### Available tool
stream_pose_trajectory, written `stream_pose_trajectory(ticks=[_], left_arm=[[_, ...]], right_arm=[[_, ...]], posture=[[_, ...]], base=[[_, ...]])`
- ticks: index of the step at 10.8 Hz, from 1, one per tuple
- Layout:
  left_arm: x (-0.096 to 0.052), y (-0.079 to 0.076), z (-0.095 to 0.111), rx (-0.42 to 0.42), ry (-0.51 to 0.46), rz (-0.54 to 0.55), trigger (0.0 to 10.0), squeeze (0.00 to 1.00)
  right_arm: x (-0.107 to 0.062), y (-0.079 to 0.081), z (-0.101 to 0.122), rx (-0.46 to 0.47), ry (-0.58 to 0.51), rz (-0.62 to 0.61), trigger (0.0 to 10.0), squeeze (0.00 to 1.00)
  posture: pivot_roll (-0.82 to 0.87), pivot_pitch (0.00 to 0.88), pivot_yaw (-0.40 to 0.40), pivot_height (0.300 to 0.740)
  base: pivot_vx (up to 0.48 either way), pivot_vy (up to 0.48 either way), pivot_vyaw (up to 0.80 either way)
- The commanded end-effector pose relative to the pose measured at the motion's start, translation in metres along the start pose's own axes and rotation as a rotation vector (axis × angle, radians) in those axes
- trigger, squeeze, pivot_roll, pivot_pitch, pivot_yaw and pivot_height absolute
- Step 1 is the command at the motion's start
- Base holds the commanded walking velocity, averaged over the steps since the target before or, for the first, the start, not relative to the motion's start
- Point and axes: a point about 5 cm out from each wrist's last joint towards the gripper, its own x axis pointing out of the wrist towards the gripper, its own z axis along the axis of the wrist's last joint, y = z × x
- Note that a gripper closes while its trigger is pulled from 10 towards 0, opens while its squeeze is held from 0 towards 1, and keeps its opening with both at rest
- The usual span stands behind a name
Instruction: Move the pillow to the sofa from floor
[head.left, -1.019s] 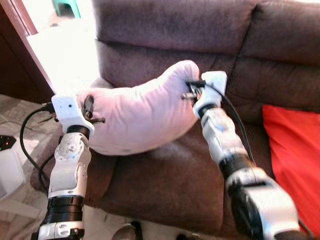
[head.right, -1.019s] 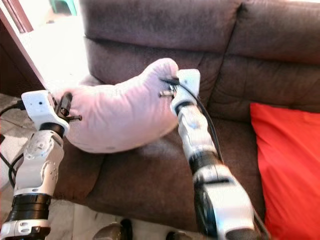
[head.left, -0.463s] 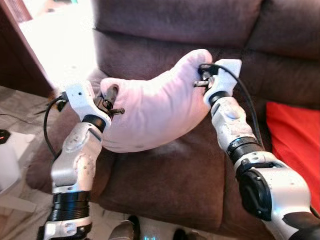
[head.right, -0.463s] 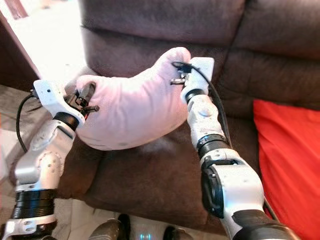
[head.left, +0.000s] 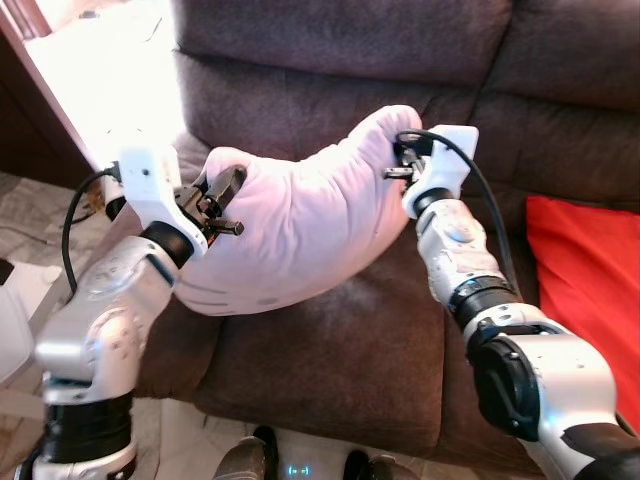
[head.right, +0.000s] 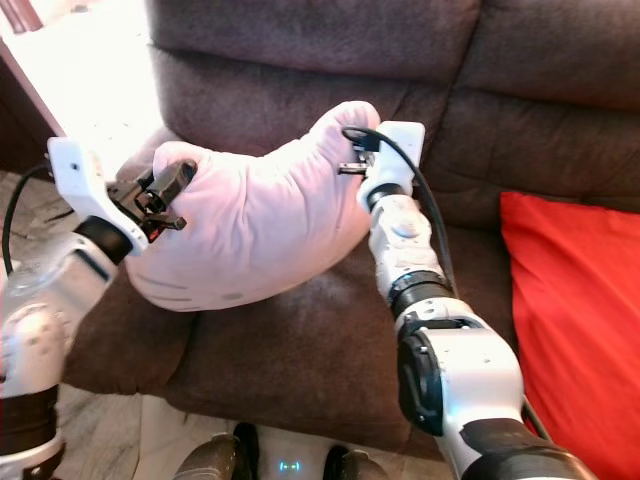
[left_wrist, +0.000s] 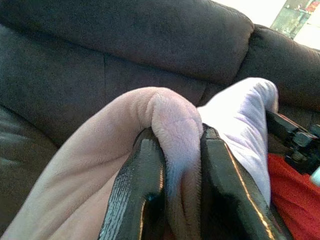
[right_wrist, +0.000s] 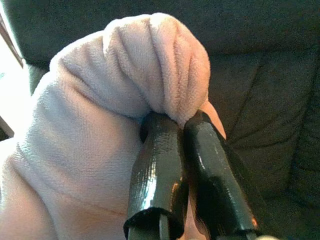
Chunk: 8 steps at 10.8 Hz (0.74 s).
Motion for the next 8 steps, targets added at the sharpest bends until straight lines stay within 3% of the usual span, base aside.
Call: stream_pose_trajectory(ticks=[1, 4, 8], left_arm=[[0.0, -0.021, 0.005, 0.01, -0.015, -0.138, 10.0, 0.0], [-0.012, -0.03, -0.025, 0.04, 0.16, -0.228, 10.0, 0.0], [-0.016, -0.026, -0.027, 0.057, 0.183, -0.23, 10.0, 0.0]], right_arm=[[0.007, 0.021, 0.019, -0.016, -0.072, 0.078, 10.0, 0.0], [0.006, 0.027, 0.013, -0.008, -0.056, 0.09, 10.0, 0.0], [0.006, 0.038, 0.012, 0.027, -0.07, 0.124, 10.0, 0.0]], posture=[[0.25, 0.226, -0.062, 0.74], [0.25, 0.222, -0.059, 0.74], [0.26, 0.223, -0.059, 0.74]], base=[[0.0, 0.0, 0.0], [0.0, 0.0, 0.0], [0.0, 0.0, 0.0]])
